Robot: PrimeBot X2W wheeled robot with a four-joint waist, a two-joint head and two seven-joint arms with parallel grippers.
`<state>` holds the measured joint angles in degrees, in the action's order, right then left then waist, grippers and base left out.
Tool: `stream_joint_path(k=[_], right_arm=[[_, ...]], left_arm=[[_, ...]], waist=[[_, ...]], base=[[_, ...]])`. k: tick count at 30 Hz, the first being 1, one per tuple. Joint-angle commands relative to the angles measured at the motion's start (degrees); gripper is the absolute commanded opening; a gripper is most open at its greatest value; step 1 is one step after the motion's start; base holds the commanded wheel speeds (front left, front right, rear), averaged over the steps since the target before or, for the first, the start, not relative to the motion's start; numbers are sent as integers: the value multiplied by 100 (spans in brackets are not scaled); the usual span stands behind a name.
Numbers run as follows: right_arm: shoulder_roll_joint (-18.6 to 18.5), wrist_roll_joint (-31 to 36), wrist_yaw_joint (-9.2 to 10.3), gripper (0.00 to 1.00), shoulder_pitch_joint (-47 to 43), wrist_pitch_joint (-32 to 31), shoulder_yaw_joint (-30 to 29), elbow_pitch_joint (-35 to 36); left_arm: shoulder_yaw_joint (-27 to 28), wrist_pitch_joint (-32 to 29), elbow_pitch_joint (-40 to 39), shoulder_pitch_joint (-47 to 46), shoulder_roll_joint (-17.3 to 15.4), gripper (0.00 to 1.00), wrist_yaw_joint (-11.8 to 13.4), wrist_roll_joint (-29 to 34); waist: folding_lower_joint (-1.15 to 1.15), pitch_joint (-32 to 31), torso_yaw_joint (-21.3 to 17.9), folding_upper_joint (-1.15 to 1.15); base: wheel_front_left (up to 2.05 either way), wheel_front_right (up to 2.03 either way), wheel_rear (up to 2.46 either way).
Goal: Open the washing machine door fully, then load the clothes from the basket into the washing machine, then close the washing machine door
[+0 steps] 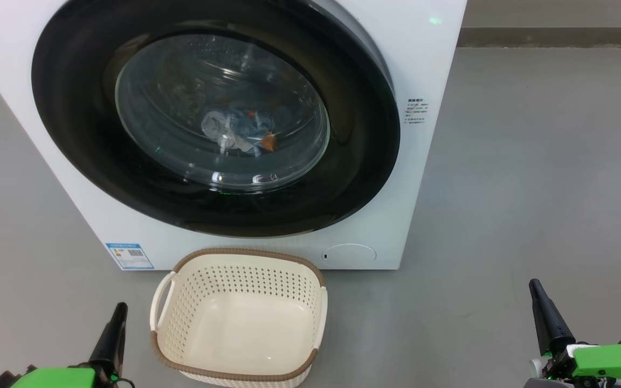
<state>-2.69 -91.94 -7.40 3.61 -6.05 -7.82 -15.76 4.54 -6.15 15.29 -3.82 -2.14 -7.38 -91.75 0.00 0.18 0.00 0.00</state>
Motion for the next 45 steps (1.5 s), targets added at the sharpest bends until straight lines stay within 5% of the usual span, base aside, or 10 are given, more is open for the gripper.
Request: stream_joint_path(k=[1, 45], right_arm=[[-20, -18, -9, 0, 258, -48, 124, 174], [-19, -17, -9, 0, 258, -49, 123, 173]], left_arm=[[203, -38, -125, -238, -75, 0, -11, -37], [204, -39, -125, -238, -74, 0, -11, -36]], waist=[[0, 0, 0, 0], [0, 0, 0, 0]], base=[[0, 0, 0], [0, 0, 0]])
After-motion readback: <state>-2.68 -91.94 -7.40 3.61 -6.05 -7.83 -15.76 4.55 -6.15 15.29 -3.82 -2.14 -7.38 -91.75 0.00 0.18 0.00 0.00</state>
